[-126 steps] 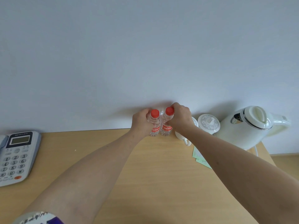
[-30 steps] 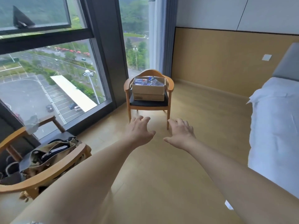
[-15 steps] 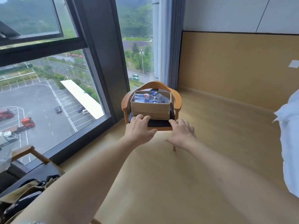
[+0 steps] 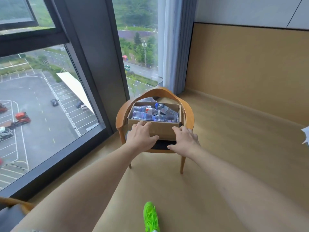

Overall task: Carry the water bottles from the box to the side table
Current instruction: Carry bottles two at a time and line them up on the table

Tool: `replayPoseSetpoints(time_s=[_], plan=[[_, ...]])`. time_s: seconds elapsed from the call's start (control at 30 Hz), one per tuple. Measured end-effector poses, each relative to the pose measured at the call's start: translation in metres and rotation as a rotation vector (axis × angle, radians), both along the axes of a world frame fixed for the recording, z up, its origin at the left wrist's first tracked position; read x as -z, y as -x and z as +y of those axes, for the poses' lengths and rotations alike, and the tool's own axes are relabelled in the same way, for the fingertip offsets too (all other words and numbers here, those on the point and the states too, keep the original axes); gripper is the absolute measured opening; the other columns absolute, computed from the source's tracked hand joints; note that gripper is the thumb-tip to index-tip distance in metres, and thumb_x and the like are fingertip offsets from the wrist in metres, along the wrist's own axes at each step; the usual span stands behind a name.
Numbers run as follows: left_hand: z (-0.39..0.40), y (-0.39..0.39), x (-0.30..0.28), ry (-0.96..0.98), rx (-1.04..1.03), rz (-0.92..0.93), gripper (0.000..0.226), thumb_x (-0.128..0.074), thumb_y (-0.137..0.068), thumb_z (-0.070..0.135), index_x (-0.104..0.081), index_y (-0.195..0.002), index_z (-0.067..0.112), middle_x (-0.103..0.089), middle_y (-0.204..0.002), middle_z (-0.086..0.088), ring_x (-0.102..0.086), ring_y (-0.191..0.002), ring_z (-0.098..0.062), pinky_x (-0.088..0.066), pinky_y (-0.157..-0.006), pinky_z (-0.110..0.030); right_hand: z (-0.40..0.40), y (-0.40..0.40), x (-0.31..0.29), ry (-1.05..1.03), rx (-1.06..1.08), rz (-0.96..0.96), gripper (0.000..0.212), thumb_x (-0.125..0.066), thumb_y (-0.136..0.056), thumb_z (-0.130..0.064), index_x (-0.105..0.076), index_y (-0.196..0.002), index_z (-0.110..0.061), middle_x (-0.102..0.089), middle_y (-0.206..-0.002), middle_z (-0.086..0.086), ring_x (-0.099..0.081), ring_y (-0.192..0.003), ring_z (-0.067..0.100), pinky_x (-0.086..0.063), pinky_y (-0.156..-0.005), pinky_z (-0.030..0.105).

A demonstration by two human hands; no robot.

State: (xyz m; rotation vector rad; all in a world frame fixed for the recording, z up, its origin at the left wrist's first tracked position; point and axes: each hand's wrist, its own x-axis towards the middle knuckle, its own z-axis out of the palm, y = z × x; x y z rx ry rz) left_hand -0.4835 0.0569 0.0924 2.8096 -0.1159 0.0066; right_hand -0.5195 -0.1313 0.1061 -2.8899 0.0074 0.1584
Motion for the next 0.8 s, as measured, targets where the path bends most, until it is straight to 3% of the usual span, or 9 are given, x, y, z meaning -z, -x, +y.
replayPoseSetpoints(time_s=[0.33,0.6,0.8], plan=[[0.025,-0.212,0.003,0.035,0.029,0.096,0.07,-0.06,-0.085,0.057,-0.042,-0.147,0.029,-0.045,-0.149,-0.003,-0.042,-0.134,-0.027,-0.046,-0.102,-0.046,0.018,-0.202,0.011,-0.029,0.049,0.077,0.078,-0.07,-0.084,-0.053,-0.034,-0.148,-0.028,-0.045,-0.142,0.004,-0.041,-0.131,0.026,-0.039,-0.103,0.043],[0.034,-0.299,0.05,0.03,0.032,0.229,0.073,-0.061,-0.087,0.054,-0.034,-0.152,0.033,-0.037,-0.156,-0.004,-0.034,-0.142,-0.027,-0.043,-0.107,-0.046,0.023,-0.302,0.059,-0.047,0.067,0.237,0.079,-0.071,-0.083,-0.053,-0.033,-0.148,-0.028,-0.042,-0.145,0.006,-0.04,-0.134,0.028,-0.041,-0.107,0.046],[0.028,-0.353,0.101,-0.004,0.024,0.305,0.072,-0.061,-0.085,0.056,-0.035,-0.149,0.035,-0.045,-0.147,-0.004,-0.043,-0.133,-0.027,-0.046,-0.104,-0.048,0.022,-0.367,0.115,-0.031,0.012,0.344,0.079,-0.072,-0.084,-0.052,-0.034,-0.148,-0.026,-0.041,-0.146,0.009,-0.038,-0.136,0.032,-0.038,-0.109,0.049]])
